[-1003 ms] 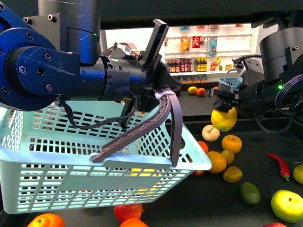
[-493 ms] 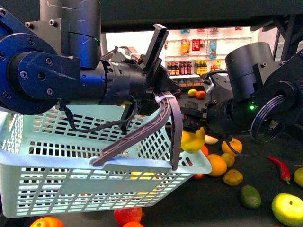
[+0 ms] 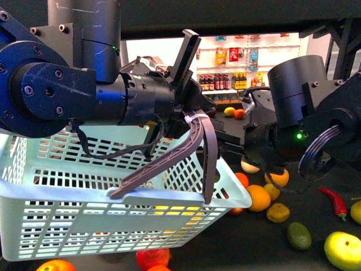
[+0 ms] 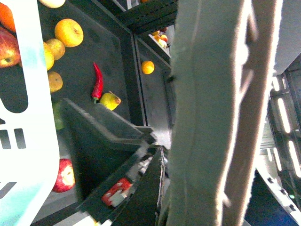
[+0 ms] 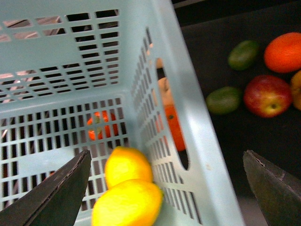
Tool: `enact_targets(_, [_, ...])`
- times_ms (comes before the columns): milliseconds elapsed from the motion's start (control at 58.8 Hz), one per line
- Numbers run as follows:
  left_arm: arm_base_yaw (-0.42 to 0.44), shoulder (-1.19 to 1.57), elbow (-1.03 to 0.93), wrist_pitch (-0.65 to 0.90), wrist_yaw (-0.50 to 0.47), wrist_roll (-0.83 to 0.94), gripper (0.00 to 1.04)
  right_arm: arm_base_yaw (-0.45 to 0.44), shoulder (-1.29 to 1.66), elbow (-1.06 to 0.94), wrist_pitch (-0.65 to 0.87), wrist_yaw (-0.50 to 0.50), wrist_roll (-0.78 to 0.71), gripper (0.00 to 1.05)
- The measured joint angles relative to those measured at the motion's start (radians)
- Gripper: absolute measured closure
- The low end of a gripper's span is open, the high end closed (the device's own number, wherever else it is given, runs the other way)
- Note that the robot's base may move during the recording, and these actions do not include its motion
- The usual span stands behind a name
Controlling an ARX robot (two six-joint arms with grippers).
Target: Pick lemon from shelf
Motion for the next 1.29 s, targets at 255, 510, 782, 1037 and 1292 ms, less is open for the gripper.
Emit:
enact_targets(255, [0.0,0.0,0.0,0.0,0.0,-0.001,0.98,-0.085,-0.344,-0.261,0.167,0.231,-0.258,0.07])
enact_targets(510, [0.0,0.0,0.0,0.0,0.001,-0.001,0.98,-0.072,-0.713,-0.6,0.179,0.384,-0.352,0.07])
enact_targets(782, [0.0,0.0,0.0,0.0,0.0,-0.001,0.98,0.012,-1.149,-0.933,0.124,0.306,-0.325,0.24])
enact_targets(1037, [0.0,0.001,0.0,0.0,0.001,-0.001,0.98,-0.015,-1.516,-1.151,-0.015,0.222,-0.314,0.66])
enact_targets(1292, [0.0,0.001,0.0,0.0,0.001,-0.003,0.98,-0.131,-1.643,-1.186,-0.091,0.079,-0.311,1.02])
